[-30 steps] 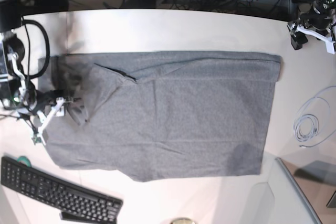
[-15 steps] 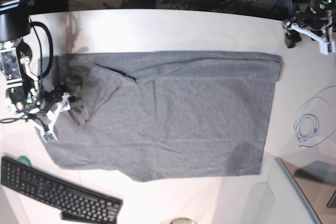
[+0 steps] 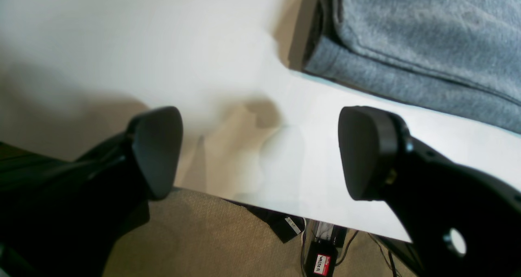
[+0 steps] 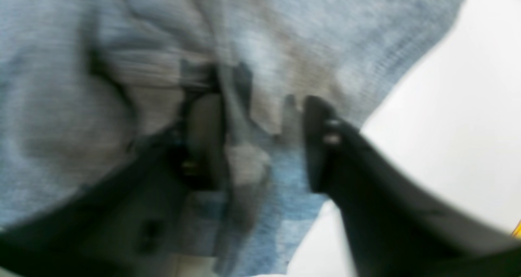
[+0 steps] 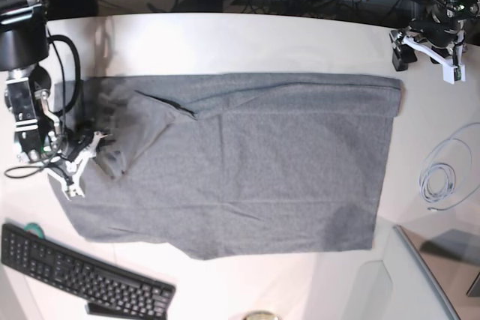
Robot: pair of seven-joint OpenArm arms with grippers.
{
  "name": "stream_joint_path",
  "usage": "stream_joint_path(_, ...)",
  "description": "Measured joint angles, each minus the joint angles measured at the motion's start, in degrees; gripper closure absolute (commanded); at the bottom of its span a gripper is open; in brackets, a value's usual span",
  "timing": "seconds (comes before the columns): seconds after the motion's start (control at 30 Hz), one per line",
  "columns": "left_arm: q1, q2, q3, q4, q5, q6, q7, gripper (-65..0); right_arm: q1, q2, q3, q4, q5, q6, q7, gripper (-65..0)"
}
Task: Layout the t-shirt on the table in an organized manner, then fold the t-shirt properly
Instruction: 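Grasp the shirt side with the right gripper and tug it outward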
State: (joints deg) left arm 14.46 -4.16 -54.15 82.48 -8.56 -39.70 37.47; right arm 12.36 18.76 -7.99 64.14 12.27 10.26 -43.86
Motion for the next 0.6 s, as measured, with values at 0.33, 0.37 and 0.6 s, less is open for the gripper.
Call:
stream_joint_path(0.33, 0.2, 0.0, 0.0, 0.0, 0.0, 0.0, 0.0, -57.1, -0.7, -0.5, 5.1, -0.5, 0.4, 0.0, 0.4, -1.8)
stream_joint_path(0.37, 0.2, -0.1, 0.0, 0.0, 0.0, 0.0, 0.0, -57.1, -1.0, -0.5, 5.8, -0.5, 0.3, 0.0, 0.3, -1.8)
stream_joint_path(0.6, 0.2, -0.2, 0.0, 0.0, 0.0, 0.0, 0.0, -57.1, -1.8, -0.4, 6.6, -0.5, 0.2, -0.2, 0.4, -1.8)
